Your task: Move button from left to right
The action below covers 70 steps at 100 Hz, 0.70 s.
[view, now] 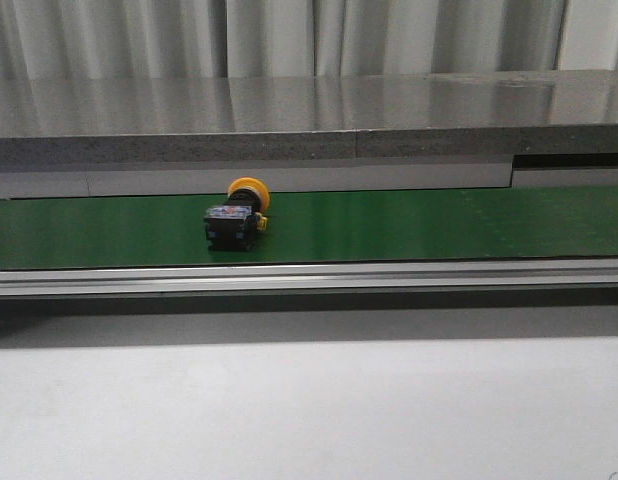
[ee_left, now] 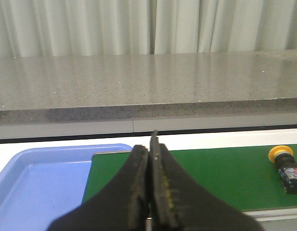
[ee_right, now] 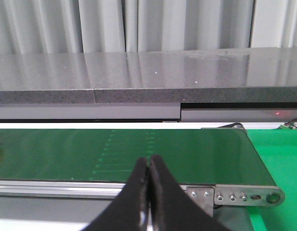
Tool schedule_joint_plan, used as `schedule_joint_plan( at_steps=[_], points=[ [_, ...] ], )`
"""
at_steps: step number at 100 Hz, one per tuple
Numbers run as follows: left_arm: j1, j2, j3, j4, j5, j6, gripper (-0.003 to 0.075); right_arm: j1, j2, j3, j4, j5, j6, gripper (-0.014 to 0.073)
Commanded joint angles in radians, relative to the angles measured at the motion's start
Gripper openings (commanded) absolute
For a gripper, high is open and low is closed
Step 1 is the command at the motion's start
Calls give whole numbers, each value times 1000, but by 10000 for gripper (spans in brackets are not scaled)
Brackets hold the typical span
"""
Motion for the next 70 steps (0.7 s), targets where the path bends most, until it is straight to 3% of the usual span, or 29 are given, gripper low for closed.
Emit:
schedule_joint_plan(
  at_steps=[1, 41, 70],
  points=[
    [-8, 7, -25, -16, -81, 1, -20, -1, -14, -43, 24, -77, 0, -67],
    [-8, 7, -25, -16, -81, 1, -20, -1, 202, -335, 42, 194, 0, -67],
    [-8, 7, -25, -16, -81, 1, -20, -1, 557, -631, 42, 571, 0, -67]
  ],
)
